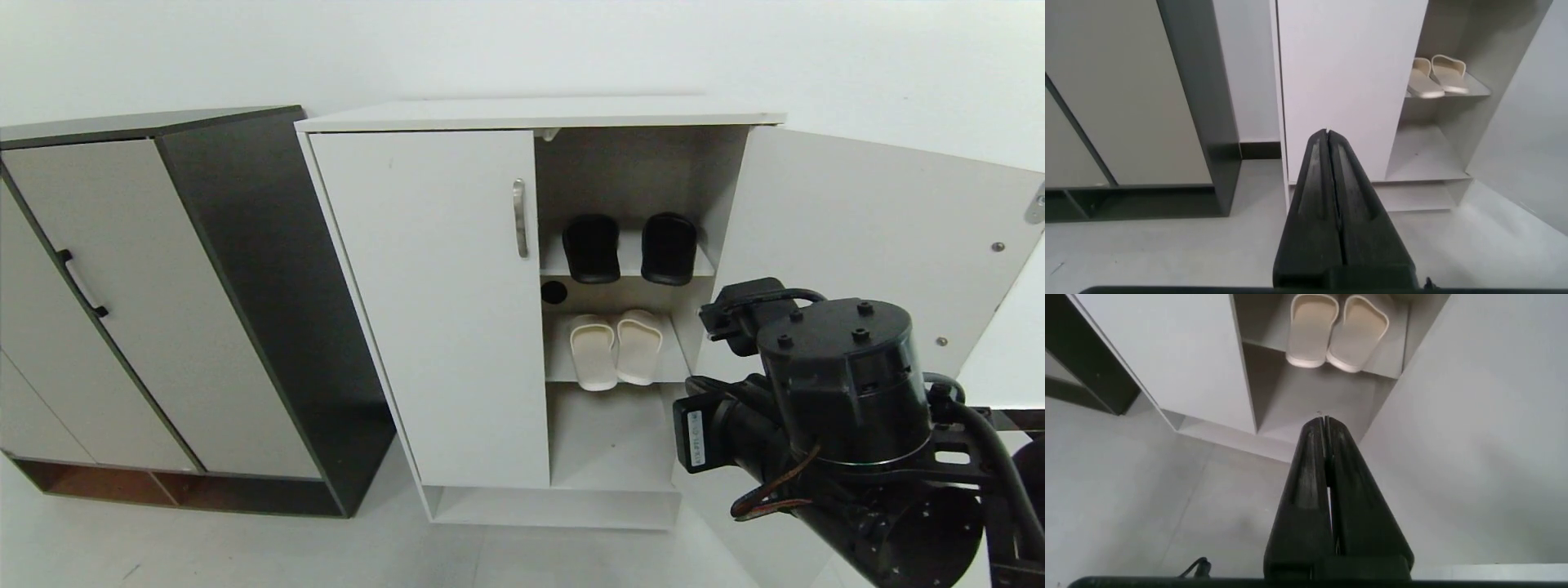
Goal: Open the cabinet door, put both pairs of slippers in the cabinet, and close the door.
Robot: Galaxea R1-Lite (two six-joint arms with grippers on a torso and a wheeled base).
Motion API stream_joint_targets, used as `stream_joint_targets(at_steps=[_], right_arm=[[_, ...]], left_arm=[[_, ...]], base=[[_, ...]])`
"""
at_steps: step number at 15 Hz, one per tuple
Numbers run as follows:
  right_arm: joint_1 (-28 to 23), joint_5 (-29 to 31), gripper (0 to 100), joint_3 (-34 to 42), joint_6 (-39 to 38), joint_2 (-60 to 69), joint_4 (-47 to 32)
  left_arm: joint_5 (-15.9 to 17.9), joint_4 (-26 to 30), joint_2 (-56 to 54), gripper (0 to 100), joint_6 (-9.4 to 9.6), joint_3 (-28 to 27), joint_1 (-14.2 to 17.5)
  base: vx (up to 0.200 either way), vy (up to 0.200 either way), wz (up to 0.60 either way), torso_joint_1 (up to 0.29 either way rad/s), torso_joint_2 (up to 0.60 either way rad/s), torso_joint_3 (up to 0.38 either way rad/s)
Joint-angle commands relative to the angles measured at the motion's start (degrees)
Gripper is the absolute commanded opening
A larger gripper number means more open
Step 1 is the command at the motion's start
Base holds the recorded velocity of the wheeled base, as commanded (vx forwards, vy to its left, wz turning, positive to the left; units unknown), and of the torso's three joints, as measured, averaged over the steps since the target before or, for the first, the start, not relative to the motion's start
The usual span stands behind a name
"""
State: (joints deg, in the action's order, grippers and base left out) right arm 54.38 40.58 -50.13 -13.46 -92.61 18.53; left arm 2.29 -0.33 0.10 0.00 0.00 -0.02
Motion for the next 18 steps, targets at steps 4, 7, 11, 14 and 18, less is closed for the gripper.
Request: stream_joint_targets(at_steps=[4, 7, 11, 14, 18], right_arm=[[0.0, 0.0, 0, 0.2, 0.3, -0.3, 0.0], [0.0, 0.0, 0, 0.2, 0.3, -0.4, 0.0], [0.0, 0.0, 0, 0.2, 0.3, -0.3, 0.0], [-0.2, 0.0, 0, 0.2, 0.3, -0.2, 0.0], [0.0, 0.0, 0, 0.2, 0.3, -0.1, 0.0]], left_arm=[[0.0, 0.0, 0.0, 0, 0.00, 0.0, -0.1], [0.0, 0.0, 0.0, 0, 0.00, 0.0, 0.0], [0.0, 0.0, 0.0, 0, 0.00, 0.0, -0.1], [0.0, 0.0, 0.0, 0, 0.00, 0.0, 0.0], [0.0, 0.0, 0.0, 0, 0.00, 0.0, 0.0]], base=[[0.000, 0.000, 0.00, 0.000, 0.00, 0.000], [0.000, 0.000, 0.00, 0.019, -0.18, -0.214], [0.000, 0.000, 0.00, 0.054, -0.42, -0.351], [0.000, 0.000, 0.00, 0.111, -0.48, -0.342], [0.000, 0.000, 0.00, 0.143, -0.47, -0.318]])
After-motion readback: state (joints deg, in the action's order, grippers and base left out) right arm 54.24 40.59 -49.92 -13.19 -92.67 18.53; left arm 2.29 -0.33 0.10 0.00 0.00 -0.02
